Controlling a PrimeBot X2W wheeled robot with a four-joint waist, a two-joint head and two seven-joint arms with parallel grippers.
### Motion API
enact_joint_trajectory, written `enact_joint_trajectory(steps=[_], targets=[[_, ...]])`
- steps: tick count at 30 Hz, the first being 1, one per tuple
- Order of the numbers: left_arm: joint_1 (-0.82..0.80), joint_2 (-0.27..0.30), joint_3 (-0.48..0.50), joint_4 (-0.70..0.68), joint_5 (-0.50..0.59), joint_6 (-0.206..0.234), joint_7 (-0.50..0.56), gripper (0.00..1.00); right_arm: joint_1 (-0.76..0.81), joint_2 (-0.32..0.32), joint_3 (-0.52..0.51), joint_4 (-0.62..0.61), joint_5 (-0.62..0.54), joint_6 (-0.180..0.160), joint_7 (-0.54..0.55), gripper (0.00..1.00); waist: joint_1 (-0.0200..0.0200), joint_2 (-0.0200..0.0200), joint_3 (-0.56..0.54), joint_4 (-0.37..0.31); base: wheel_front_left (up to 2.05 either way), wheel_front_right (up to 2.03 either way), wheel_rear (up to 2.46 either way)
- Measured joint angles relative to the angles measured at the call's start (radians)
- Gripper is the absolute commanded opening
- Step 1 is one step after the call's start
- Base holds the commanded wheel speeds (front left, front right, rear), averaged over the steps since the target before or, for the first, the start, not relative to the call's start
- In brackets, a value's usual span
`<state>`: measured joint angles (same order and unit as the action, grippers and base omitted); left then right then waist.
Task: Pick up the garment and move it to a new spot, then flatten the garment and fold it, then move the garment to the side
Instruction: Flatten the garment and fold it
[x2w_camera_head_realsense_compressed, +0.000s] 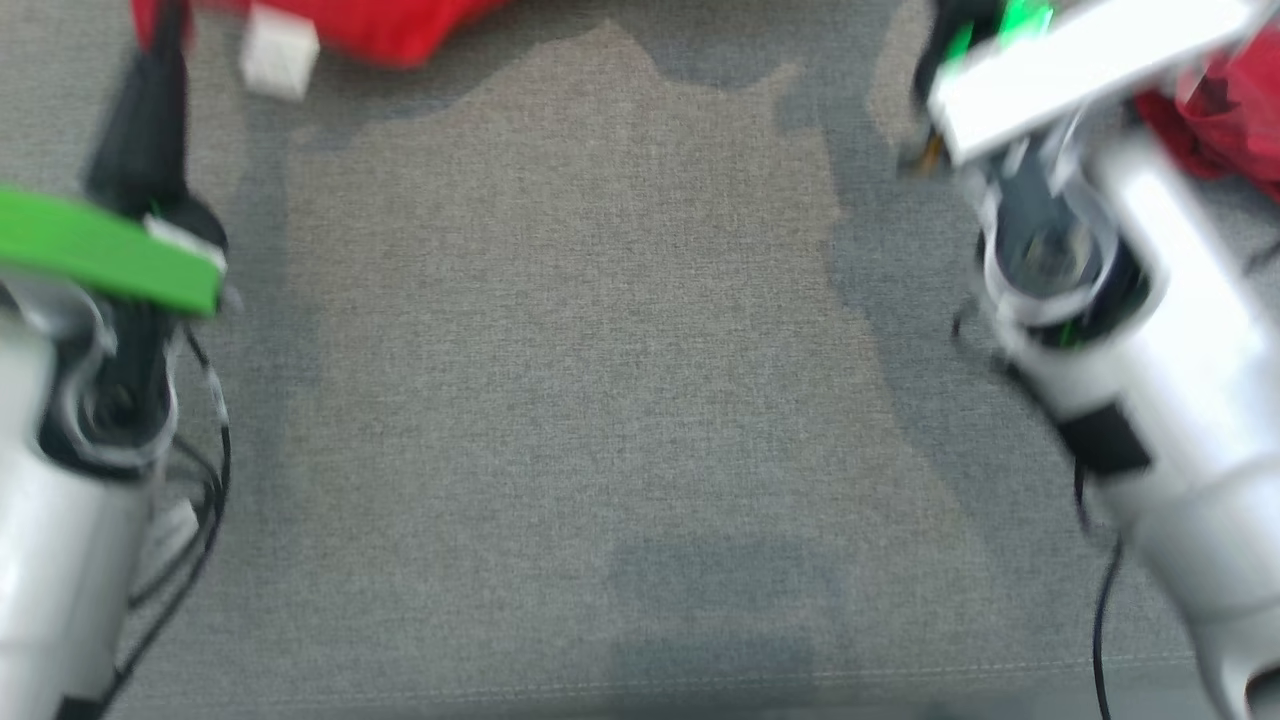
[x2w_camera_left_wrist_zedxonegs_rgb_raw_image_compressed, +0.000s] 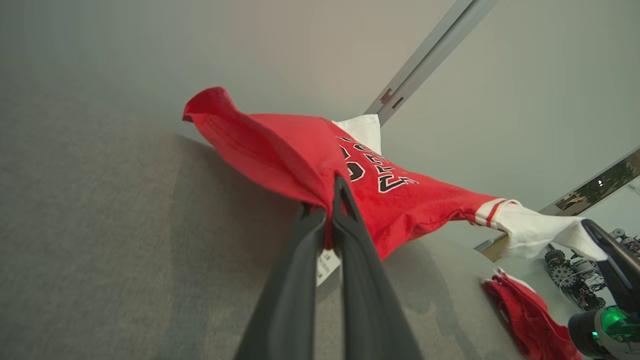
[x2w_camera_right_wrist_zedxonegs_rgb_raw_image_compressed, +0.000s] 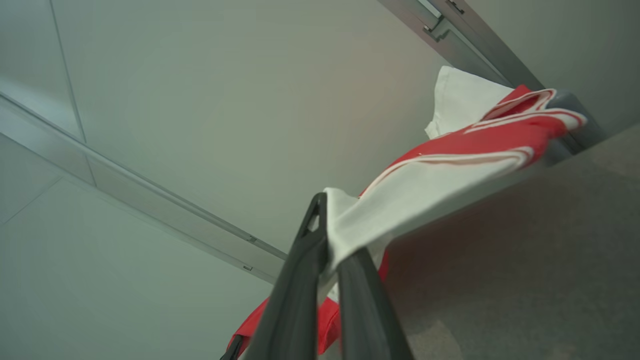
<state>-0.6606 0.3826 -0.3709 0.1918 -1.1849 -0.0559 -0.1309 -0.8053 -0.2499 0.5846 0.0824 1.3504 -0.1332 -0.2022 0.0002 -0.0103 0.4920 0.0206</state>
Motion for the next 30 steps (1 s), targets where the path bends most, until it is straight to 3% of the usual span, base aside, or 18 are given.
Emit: enact_joint_trajectory(steps=[2,5,9,14,21,30], targets=[[0.078,-0.018,0.011,0.080,-0.017,-0.007,-0.038,0.00,0.139,0.002,0.009,0.060,0.022,0.004,-0.009,0.00,0.0000,0.0000,0.006,-0.007,0.00,0.00,0.00],[0.164,-0.024,0.012,0.171,-0.055,-0.024,-0.056,0.00,0.260,0.005,0.004,0.126,0.056,0.039,-0.019,0.00,0.0000,0.0000,-0.002,-0.016,0.00,0.00,0.00],[0.214,-0.028,0.018,0.222,-0.095,-0.046,-0.072,0.00,0.306,0.005,0.004,0.154,0.077,0.101,-0.027,0.00,-0.0001,0.0000,-0.032,-0.024,0.00,0.00,0.00],[0.246,-0.042,0.011,0.247,-0.160,-0.060,-0.034,0.00,0.373,-0.042,0.023,0.170,0.095,0.162,-0.007,0.00,-0.0001,0.0000,-0.084,-0.028,0.00,0.00,0.00],[0.320,-0.035,-0.060,0.209,-0.204,-0.067,0.082,0.00,0.480,-0.151,0.030,0.160,0.134,0.210,0.059,0.00,-0.0002,0.0000,-0.169,-0.019,0.00,0.00,0.00],[0.471,-0.015,-0.124,0.148,-0.201,-0.067,0.118,0.00,0.705,-0.249,0.010,0.129,0.175,0.213,0.052,0.00,-0.0002,0.0000,-0.270,0.011,0.00,0.00,0.00]])
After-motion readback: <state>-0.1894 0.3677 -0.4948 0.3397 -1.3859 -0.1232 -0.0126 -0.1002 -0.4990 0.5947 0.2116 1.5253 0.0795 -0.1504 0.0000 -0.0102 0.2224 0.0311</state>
